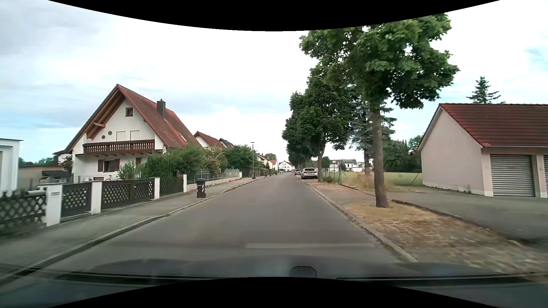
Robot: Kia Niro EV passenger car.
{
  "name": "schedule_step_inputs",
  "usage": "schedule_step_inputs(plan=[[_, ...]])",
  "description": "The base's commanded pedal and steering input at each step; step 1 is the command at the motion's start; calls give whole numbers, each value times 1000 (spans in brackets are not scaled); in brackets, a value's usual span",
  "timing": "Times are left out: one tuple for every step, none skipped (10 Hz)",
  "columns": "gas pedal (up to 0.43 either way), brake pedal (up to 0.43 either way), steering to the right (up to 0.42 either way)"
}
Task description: Follow the waypoints while adhering to traffic rules and regulations
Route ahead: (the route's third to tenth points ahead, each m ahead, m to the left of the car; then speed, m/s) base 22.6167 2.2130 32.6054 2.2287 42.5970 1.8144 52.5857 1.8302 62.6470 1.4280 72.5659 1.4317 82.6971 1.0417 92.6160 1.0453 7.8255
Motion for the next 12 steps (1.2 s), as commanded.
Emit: schedule_step_inputs(plan=[[87, 0, 9], [98, 0, 8], [98, 0, 8], [98, 0, 8], [98, 0, 8], [98, 0, 8], [98, 0, 6], [98, 0, 0], [98, 0, -5], [110, 0, -5], [110, 0, -4], [110, 0, -3]])
